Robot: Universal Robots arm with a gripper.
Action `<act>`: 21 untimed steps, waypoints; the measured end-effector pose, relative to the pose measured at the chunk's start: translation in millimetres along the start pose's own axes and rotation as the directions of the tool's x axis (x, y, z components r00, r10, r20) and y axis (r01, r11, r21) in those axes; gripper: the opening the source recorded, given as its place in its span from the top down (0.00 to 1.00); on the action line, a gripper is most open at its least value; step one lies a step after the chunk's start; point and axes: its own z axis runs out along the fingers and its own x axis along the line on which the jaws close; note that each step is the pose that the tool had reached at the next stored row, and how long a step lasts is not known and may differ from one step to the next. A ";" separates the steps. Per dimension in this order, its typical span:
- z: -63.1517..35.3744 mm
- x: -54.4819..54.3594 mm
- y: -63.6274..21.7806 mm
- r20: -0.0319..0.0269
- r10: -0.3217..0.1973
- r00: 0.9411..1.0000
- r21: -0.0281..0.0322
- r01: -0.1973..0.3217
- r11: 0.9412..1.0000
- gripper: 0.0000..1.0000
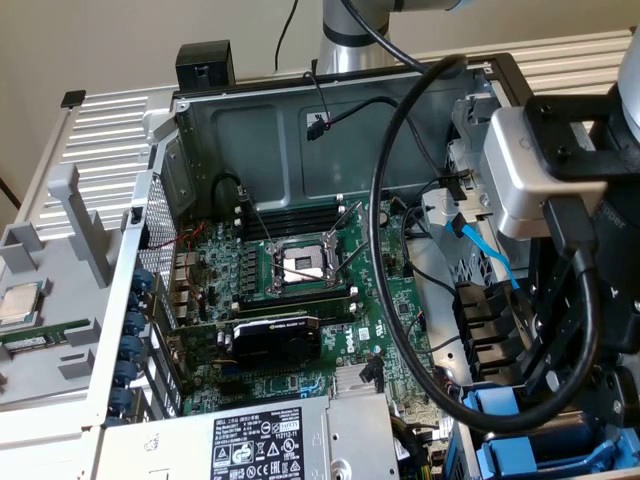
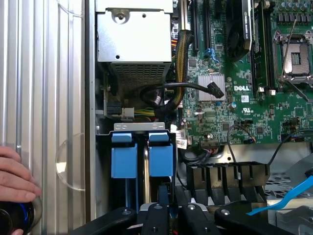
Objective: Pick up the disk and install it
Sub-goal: 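Insert the second disk wire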
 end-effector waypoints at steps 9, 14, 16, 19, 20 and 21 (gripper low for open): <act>0.3 0.0 0.0 0.000 0.000 1.000 0.000 0.000 1.000 0.84; 0.5 0.0 0.0 0.000 0.000 1.000 0.000 0.000 1.000 0.84; 0.7 0.1 0.0 0.000 0.000 1.000 0.000 0.000 1.000 0.84; 0.8 0.1 -0.1 0.000 0.000 1.000 0.000 0.000 1.000 0.84; 0.8 0.1 -0.1 0.000 0.000 1.000 0.000 0.000 1.000 0.84; 0.8 0.1 -0.1 0.000 0.000 1.000 0.000 0.000 1.000 0.84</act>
